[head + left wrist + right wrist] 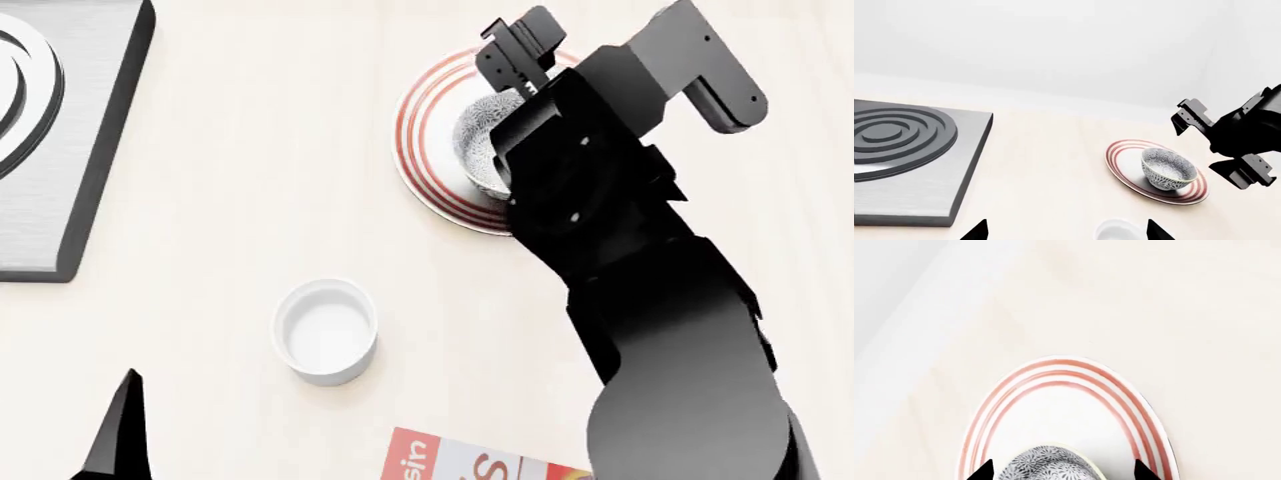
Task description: Pick the akita bowl on the cookies box and place it on the plate.
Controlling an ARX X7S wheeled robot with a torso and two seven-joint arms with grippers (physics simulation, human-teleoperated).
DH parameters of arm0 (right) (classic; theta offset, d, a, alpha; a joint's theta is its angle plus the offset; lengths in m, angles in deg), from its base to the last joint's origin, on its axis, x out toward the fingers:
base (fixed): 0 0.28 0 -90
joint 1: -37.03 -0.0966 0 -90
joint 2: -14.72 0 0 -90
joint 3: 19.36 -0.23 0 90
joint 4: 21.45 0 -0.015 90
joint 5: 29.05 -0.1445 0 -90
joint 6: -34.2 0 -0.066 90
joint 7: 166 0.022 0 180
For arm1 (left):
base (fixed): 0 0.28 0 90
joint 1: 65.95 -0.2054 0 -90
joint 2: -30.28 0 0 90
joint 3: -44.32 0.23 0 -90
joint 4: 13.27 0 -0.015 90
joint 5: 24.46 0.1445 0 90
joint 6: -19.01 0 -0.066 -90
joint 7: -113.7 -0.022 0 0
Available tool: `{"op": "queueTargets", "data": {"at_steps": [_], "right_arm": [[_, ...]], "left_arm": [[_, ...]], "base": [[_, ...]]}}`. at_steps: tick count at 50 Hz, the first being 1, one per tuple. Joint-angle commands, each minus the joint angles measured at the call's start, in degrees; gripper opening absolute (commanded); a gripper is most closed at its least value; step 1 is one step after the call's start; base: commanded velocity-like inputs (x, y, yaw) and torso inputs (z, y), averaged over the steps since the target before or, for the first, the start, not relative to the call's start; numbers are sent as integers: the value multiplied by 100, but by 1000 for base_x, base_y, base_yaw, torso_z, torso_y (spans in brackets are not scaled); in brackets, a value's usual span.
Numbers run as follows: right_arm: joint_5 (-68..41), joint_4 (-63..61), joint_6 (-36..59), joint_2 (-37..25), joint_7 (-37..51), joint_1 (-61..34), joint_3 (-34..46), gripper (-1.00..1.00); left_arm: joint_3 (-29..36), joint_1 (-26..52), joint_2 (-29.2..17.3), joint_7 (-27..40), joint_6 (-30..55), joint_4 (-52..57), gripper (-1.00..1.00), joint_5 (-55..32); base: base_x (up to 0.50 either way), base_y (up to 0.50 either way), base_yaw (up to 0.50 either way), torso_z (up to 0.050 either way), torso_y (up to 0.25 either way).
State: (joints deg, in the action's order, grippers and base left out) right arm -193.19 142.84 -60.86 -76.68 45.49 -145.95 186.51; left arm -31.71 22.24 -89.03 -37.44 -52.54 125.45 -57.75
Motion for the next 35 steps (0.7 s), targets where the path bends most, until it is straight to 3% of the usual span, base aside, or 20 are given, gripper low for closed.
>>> {"op": "queueTargets", "data": {"at_steps": [1, 11, 20, 25, 35], "right_arm": [[-502, 68, 174, 84, -258, -315, 879, 100], [-479, 5, 448, 105, -463, -599, 1144, 100], [386, -3967, -1767, -1134, -380, -1490, 1409, 100], [939, -5170, -2631, -1599, -352, -1661, 1611, 100], [2869, -7070, -4048, -2182, 192, -2066, 2863, 100]], "left_arm": [[-173, -28, 76, -87, -56, 168, 100, -40], [-210, -40, 18, -32, -45, 271, 100, -91], [-194, -33, -6, -6, -38, 294, 100, -96], [-240, -20, -31, 19, -42, 298, 100, -142], [-194, -4, -30, 34, -51, 271, 100, -102]], "base": [[0, 0, 0, 0, 0], [0, 0, 0, 0, 0], [0, 0, 0, 0, 0], [0, 0, 0, 0, 0], [0, 0, 0, 0, 0]]}}
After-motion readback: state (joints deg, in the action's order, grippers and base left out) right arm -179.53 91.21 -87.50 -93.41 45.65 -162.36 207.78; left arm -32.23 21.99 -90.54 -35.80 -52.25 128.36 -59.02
